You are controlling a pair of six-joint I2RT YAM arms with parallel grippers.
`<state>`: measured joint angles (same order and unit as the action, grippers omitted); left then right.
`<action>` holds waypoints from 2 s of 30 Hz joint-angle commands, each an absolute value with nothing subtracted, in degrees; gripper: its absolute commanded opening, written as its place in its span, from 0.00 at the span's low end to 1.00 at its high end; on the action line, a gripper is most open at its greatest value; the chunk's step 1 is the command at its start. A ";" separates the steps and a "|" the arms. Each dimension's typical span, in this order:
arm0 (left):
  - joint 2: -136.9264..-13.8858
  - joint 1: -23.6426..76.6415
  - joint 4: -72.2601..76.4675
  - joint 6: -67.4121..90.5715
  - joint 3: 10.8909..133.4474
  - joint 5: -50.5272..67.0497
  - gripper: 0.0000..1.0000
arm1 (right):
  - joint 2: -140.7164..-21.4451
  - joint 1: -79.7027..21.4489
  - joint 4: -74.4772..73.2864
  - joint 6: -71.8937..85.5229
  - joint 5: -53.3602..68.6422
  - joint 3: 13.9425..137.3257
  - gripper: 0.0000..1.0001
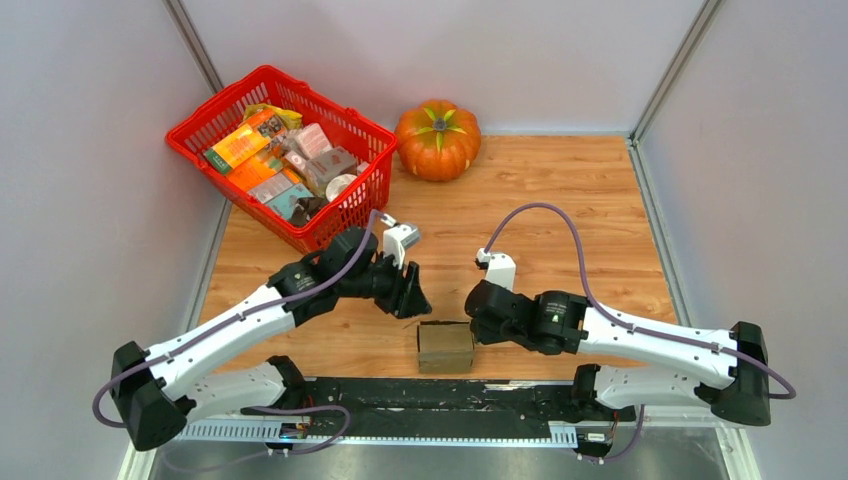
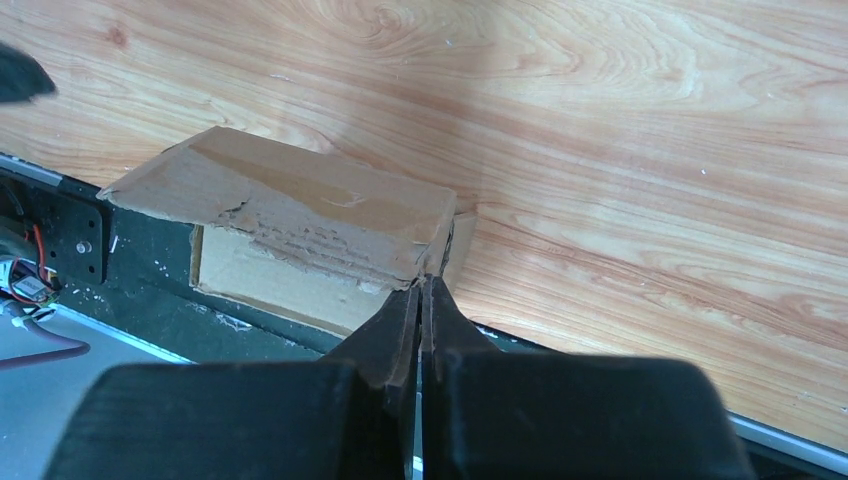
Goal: Fold the paper box
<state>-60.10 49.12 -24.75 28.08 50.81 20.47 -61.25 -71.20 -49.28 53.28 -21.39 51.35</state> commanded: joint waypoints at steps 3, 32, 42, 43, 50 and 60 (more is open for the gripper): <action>-54.15 49.92 -28.30 22.33 45.09 21.98 0.58 | -59.50 -71.63 -47.81 53.70 -22.94 50.36 0.00; -63.37 59.85 -34.72 14.59 51.24 5.35 0.53 | -58.36 -72.16 -47.11 53.70 -22.24 50.71 0.00; -64.69 59.85 -36.82 17.66 52.29 8.26 0.33 | -58.27 -72.33 -47.02 53.61 -22.24 50.80 0.00; -64.77 59.85 -37.00 18.36 52.38 8.78 0.28 | -58.27 -72.42 -46.93 53.61 -22.32 50.80 0.00; -64.95 59.85 -37.18 21.97 53.44 10.19 0.11 | -59.06 -72.86 -46.76 53.44 -22.41 51.15 0.00; -66.97 59.77 -35.25 27.15 54.05 14.15 0.04 | -60.21 -73.92 -46.93 53.88 -23.11 51.50 0.00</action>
